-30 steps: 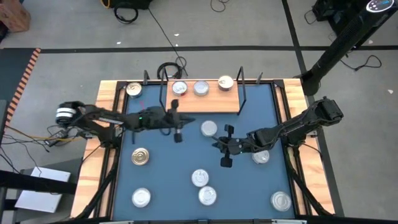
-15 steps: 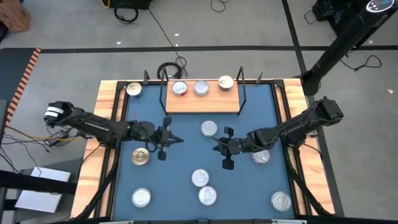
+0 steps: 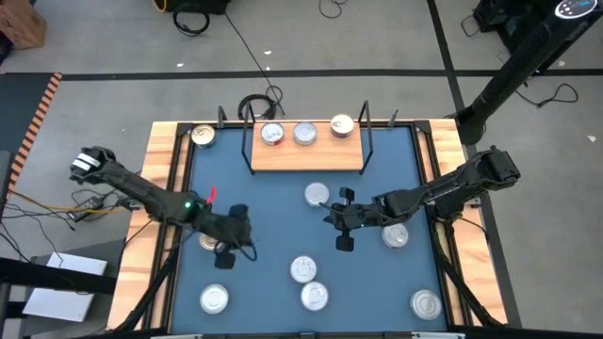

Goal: Stack canned seafood by type on shelf
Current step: Stack the blue tuna can on top of the blue tuna can on the shelf

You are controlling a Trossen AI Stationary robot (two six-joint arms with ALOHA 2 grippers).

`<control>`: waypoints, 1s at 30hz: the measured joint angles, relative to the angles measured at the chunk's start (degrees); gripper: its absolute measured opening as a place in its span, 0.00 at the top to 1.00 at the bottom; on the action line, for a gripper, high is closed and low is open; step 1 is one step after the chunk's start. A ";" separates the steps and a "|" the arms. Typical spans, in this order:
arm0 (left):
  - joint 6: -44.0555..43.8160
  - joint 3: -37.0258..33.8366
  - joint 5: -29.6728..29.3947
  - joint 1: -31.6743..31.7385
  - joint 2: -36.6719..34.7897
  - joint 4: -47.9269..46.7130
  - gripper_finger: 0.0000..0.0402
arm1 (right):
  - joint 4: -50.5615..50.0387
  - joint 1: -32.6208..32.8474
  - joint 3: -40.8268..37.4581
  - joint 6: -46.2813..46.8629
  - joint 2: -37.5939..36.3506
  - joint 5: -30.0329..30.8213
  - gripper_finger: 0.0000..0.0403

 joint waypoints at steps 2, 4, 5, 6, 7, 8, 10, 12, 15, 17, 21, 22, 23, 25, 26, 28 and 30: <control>-6.58 0.99 -0.38 -2.41 0.00 -4.20 1.00 | 0.00 -0.04 0.00 -0.24 0.00 0.00 0.97; -13.00 1.64 -0.76 -4.70 0.00 -7.64 0.99 | 0.00 -0.17 0.00 -0.51 0.00 0.00 0.97; -16.41 1.89 -0.92 -5.76 0.00 -9.15 0.98 | 0.02 -0.17 0.00 -0.61 0.00 0.00 0.97; -19.48 2.15 -1.02 -6.70 0.00 -10.44 0.97 | 0.01 -0.22 0.02 -0.66 0.00 0.00 0.97; -22.12 2.36 -1.22 -7.61 0.00 -11.54 0.96 | 0.00 -0.22 0.00 -0.74 0.00 0.00 0.97; -24.68 2.57 -1.55 -8.50 0.00 -12.89 0.94 | 0.01 -0.22 0.00 -0.98 0.00 0.00 0.97; -29.45 2.86 -2.84 -10.23 0.00 -16.04 0.90 | 0.02 -0.22 0.00 -1.28 0.00 0.00 0.97; -33.72 3.05 -3.60 -11.64 0.02 -18.76 0.86 | 0.03 -0.22 0.00 -1.30 0.00 -0.01 0.97; -40.16 3.09 -3.87 -12.59 0.42 -23.23 0.79 | 0.02 -0.22 0.00 -1.48 0.00 -0.02 0.97; -43.37 3.09 -3.88 -12.99 1.02 -25.05 0.76 | 0.02 -0.22 0.00 -1.50 0.00 -0.02 0.97; -45.37 3.09 -3.06 -13.47 3.02 -25.67 0.72 | 0.02 -0.22 0.00 -1.50 0.00 -0.02 0.97; -45.38 3.09 -3.06 -13.46 3.71 -25.82 0.71 | 0.02 -0.22 0.00 -1.51 0.00 -0.02 0.97; -45.40 3.09 -3.06 -13.42 4.30 -25.85 0.71 | 0.02 -0.22 0.00 -1.50 0.00 -0.02 0.97; -45.66 3.09 -3.54 -13.40 5.89 -26.04 0.71 | 0.02 -0.22 0.00 -1.50 0.00 -0.02 0.97; -46.07 3.13 -4.10 -13.40 6.67 -26.49 0.71 | 0.02 -0.22 0.00 -1.50 0.00 -0.02 0.97; -46.79 3.15 -5.07 -13.38 8.01 -27.46 0.71 | 0.02 -0.22 0.00 -1.50 0.00 -0.02 0.97; -46.86 3.25 -5.55 -13.38 9.02 -27.78 0.71 | 0.00 -0.22 0.00 -1.52 0.00 0.00 0.97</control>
